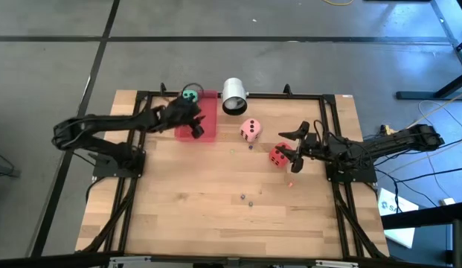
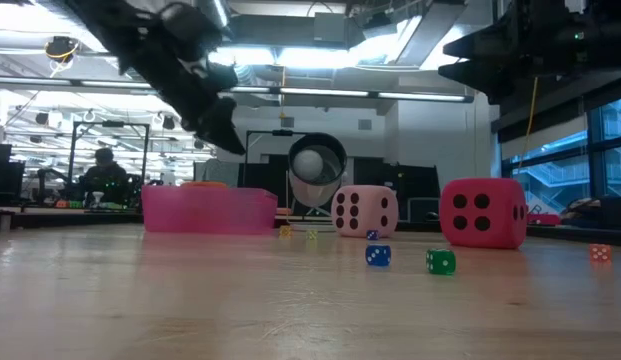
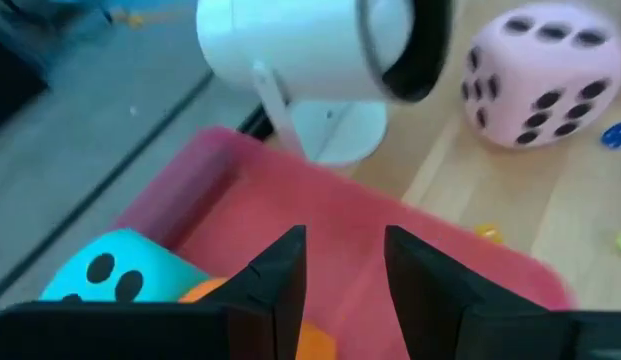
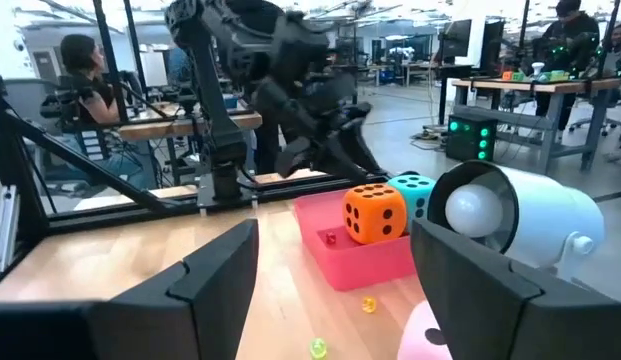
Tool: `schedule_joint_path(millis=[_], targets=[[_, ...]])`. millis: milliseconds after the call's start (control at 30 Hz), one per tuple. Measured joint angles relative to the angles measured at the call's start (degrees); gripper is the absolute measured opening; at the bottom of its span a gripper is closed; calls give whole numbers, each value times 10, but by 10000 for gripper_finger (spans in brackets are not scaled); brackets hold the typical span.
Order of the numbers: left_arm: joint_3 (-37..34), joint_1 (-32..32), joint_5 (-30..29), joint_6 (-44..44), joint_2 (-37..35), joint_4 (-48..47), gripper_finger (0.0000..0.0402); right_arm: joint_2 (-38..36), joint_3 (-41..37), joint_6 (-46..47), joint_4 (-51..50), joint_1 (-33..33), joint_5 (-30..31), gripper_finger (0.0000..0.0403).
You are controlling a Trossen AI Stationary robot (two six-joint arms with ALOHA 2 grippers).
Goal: Pick & Place Dice
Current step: Adjust the big orange dice
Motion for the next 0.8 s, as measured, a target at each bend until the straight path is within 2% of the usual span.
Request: schedule_joint_path(millis=[167, 433, 800], targets=[[72, 45, 43, 34, 70, -58, 127, 0, 0, -7, -3, -6, 0, 261], [185, 66, 38, 63, 186, -209, 127, 0, 0, -8, -19, -29, 2, 261], [214, 69, -20, 83, 205, -287, 127, 0, 0, -4, -33, -37, 1, 261]])
